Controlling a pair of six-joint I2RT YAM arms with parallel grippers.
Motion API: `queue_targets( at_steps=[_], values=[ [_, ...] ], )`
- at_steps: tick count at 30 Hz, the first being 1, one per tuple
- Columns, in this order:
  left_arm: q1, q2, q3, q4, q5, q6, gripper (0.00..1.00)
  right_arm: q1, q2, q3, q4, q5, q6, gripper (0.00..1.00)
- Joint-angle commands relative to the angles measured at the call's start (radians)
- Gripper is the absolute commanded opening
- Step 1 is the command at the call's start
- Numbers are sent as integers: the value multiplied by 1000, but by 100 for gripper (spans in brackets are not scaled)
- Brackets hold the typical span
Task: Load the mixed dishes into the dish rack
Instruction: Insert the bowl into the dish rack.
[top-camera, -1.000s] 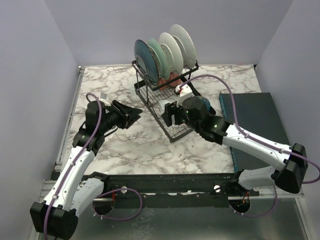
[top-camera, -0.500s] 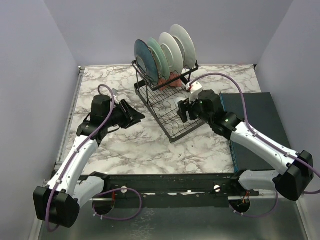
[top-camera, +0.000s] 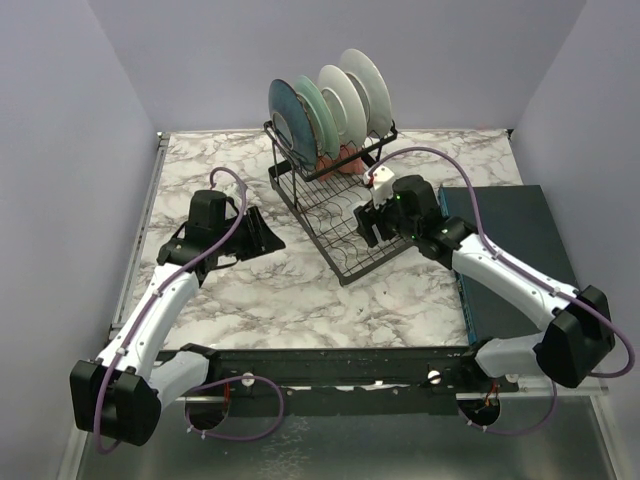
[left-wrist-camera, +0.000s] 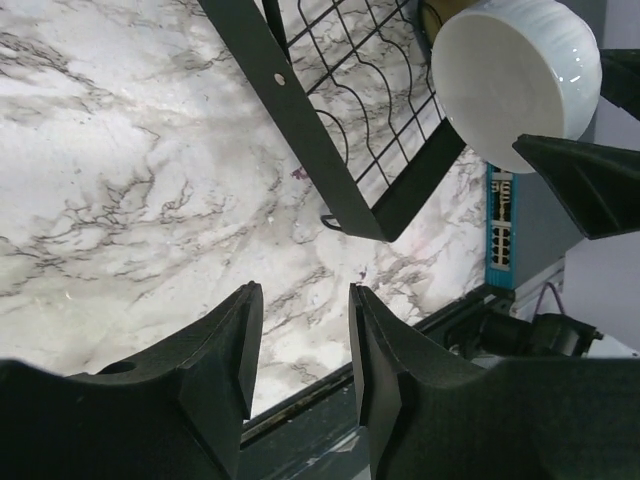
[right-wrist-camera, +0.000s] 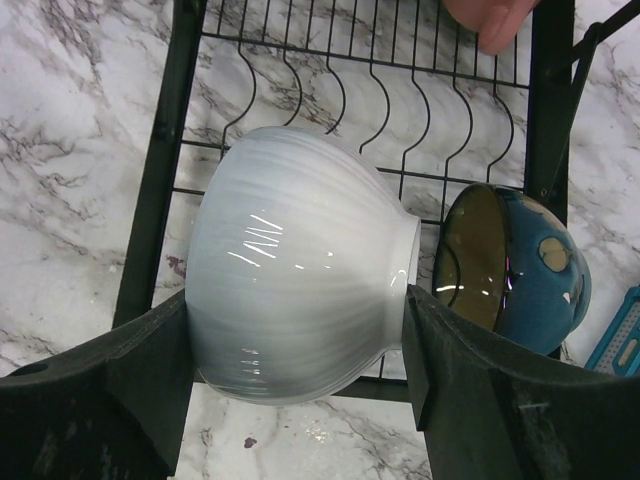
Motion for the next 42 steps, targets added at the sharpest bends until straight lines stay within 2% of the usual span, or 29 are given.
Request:
queue_targets(
  at_steps=[1,7,17,24,42],
  values=[
    [0,-24,-15,-3,-66,120,45,-33,30,10,60,-56,-73,0],
    [-1,-43,-38,6,-113,140,45,-63,75,13,68,-113,-129,0],
    [0,-98,-47,-4,-203,148,45,-77,172,28,61,-117,-158,0],
    [0,-100,-46,-6,-197,147,45,-85,187,11,83,-92,-165,0],
    [0,-91,-43,-7,-200,148,45,-88,247,40,5,-208,-117,0]
  ],
)
